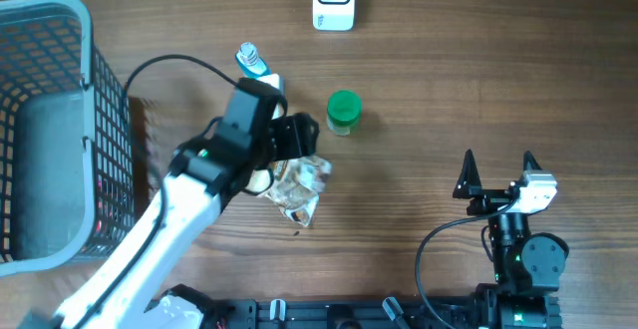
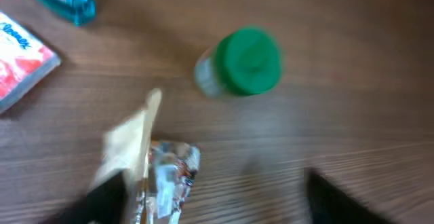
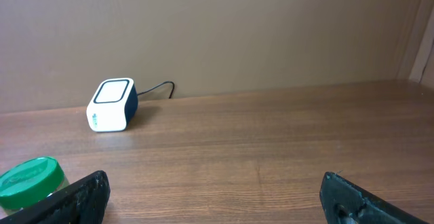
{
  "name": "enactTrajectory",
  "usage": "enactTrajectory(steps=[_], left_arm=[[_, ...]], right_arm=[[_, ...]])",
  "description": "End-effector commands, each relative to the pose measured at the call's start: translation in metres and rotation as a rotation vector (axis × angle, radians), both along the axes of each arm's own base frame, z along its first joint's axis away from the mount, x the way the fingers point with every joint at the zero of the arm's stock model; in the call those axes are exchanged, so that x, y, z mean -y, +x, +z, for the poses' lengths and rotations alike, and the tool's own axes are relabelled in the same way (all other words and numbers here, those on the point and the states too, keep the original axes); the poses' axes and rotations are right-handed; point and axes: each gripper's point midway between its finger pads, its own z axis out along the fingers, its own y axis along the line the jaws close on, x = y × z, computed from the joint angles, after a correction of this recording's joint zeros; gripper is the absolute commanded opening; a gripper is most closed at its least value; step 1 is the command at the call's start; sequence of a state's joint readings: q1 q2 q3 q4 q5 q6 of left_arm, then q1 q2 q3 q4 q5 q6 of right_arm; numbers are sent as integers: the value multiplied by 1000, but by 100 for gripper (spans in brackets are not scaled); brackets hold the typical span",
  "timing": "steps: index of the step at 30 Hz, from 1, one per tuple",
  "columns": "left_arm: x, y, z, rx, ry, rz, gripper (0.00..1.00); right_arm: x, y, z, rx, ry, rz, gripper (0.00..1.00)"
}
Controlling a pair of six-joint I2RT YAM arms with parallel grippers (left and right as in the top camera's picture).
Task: Scan the item barcode
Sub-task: 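Release the snack bag on the table and return the left gripper to the basket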
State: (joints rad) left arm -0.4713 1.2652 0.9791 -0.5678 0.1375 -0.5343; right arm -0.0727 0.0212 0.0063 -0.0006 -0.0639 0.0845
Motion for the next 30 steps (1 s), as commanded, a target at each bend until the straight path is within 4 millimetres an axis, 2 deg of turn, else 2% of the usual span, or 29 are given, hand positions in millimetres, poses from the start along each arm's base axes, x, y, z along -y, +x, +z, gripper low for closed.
enactTrajectory(steps=[1,5,7,10,11,13,16,17,19,20,21,25,27,30], left_arm=[[-4,-5,56,155,-62,2,100],[-30,-3,111,358,-34,87,100],[-56,-6,159,499,-9,154,100],[-114,-15,216,612,44,347,100],[-132,-20,230,629,62,409,100],[-183,-35,260,655,116,586,100],[-246,-60,284,653,123,871,100],[-268,-69,287,648,108,987,100],[-298,-81,286,634,72,1157,100],[-323,-91,274,584,-3,1305,100],[-333,-93,264,543,-51,1370,100],[-375,-85,229,402,-168,1519,100],[-399,-76,204,306,-243,1586,100],[-423,-68,173,198,-376,1701,100]], right_arm=[[-2,0,0,2,-6,10,100],[-2,0,0,2,-6,10,100],[-2,0,0,2,-6,10,100],[-2,0,0,2,-6,10,100],[-2,0,0,2,-6,10,100],[-2,0,0,2,-6,10,100],[-2,0,0,2,-6,10,100],[-2,0,0,2,-6,10,100],[-2,0,0,2,-6,10,100],[-2,0,0,2,-6,10,100],[-2,0,0,2,-6,10,100],[-2,0,0,2,-6,10,100],[-2,0,0,2,-6,10,100],[-2,0,0,2,-6,10,100]])
